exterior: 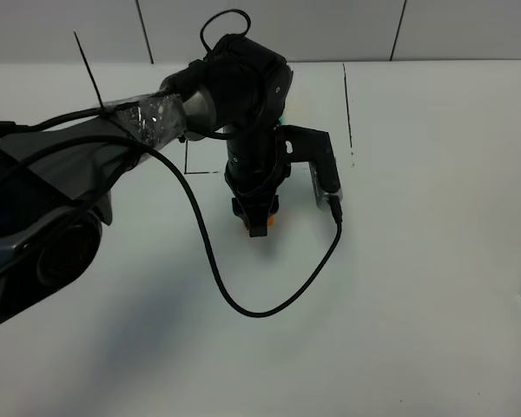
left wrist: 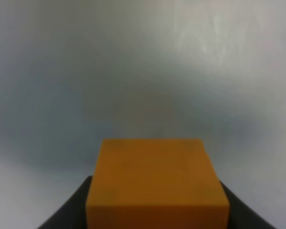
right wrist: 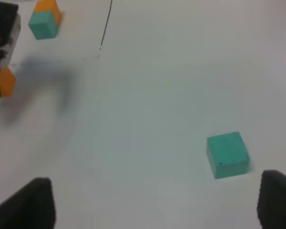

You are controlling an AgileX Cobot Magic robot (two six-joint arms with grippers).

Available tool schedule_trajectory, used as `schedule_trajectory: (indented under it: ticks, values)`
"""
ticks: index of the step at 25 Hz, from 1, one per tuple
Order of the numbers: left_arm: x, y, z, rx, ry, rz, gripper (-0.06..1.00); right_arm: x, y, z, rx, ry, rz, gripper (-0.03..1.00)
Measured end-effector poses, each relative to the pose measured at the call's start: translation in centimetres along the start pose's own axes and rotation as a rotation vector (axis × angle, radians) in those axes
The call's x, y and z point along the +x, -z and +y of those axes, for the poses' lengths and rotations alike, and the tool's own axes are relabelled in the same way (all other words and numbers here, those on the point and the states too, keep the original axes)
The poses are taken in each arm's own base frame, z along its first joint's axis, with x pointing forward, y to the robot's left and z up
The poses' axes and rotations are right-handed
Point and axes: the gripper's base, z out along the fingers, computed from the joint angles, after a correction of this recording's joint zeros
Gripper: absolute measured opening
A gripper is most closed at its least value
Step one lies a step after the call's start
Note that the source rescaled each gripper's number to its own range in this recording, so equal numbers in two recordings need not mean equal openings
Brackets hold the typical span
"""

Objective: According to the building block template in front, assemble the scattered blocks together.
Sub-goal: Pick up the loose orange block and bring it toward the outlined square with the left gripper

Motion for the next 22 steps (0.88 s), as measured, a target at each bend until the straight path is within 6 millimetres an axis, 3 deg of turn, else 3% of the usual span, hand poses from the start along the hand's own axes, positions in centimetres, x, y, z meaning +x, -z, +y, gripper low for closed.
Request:
schedule_trajectory:
  ticks: [6,22]
  values:
    - [-0.4,-1.5,0.4,-0.016,-0.047,-0.012,0.01,0.0,0.0,0.0,0.000,-0.001,0.000,0.73]
    - [-0.6,-1.9,0.4,-0.014,-0.098,-0.015,0.01,0.0,0.0,0.0,0.000,-0.001,0.000,0.73]
